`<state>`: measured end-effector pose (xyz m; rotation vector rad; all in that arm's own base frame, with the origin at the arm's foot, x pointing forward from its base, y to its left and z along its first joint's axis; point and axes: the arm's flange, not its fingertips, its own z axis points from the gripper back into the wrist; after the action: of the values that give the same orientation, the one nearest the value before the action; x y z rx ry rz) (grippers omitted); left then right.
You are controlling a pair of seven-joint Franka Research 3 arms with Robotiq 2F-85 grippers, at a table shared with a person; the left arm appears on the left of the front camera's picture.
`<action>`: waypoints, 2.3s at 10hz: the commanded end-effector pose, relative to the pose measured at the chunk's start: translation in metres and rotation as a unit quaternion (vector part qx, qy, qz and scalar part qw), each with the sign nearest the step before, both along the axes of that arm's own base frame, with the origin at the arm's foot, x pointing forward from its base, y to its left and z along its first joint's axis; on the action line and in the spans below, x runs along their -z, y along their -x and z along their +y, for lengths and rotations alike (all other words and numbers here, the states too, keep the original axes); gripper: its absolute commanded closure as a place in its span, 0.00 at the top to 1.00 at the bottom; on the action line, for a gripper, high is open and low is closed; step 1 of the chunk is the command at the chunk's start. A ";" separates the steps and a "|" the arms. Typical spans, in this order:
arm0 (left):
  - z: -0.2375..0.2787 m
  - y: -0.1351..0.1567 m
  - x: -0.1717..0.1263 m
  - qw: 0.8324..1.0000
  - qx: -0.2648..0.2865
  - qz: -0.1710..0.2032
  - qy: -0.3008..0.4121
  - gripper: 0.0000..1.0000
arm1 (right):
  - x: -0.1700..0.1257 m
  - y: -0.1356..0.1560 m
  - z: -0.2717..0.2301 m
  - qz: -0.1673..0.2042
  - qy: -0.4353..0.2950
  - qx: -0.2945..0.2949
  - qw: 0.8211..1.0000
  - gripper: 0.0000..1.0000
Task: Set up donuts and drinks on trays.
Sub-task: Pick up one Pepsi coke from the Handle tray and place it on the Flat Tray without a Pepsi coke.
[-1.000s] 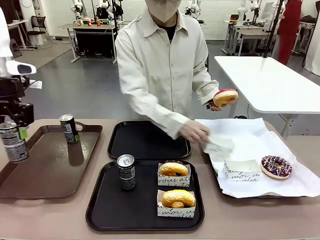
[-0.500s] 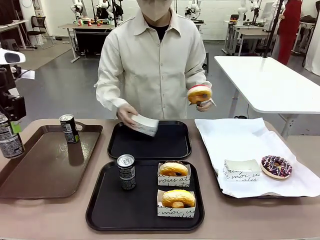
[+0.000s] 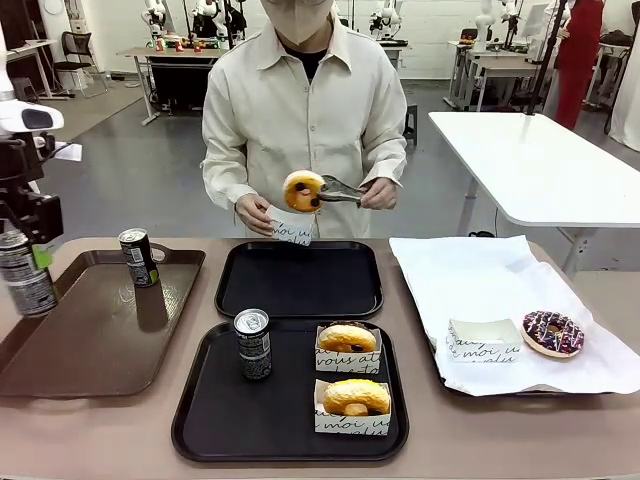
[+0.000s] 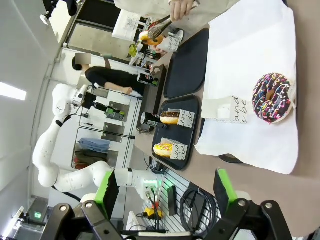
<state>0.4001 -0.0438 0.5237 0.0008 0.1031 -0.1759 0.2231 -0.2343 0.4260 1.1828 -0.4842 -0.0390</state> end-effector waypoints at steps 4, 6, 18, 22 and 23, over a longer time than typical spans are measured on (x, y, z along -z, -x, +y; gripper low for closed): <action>-0.091 -0.080 0.008 0.994 0.070 -0.086 0.025 0.59 | -0.001 -0.002 -0.001 -0.016 -0.009 0.003 1.000 1.00; -0.122 -0.106 0.018 0.991 0.097 -0.086 0.039 0.59 | -0.001 -0.002 -0.001 -0.016 -0.009 0.003 1.000 1.00; -0.075 -0.007 0.045 0.990 0.141 0.030 0.007 0.59 | -0.001 -0.002 -0.001 -0.016 -0.009 0.003 1.000 1.00; -0.074 -0.003 0.048 0.989 0.138 0.046 0.005 0.59 | -0.001 -0.002 -0.001 -0.016 -0.009 0.003 1.000 1.00; -0.074 -0.003 0.048 0.989 0.138 0.046 0.005 0.59 | -0.001 -0.002 -0.001 -0.016 -0.009 0.003 1.000 1.00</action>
<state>0.4008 -0.1164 0.4709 -0.0034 0.2043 -0.4488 0.2233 -0.2346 0.4257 1.1830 -0.4833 -0.0396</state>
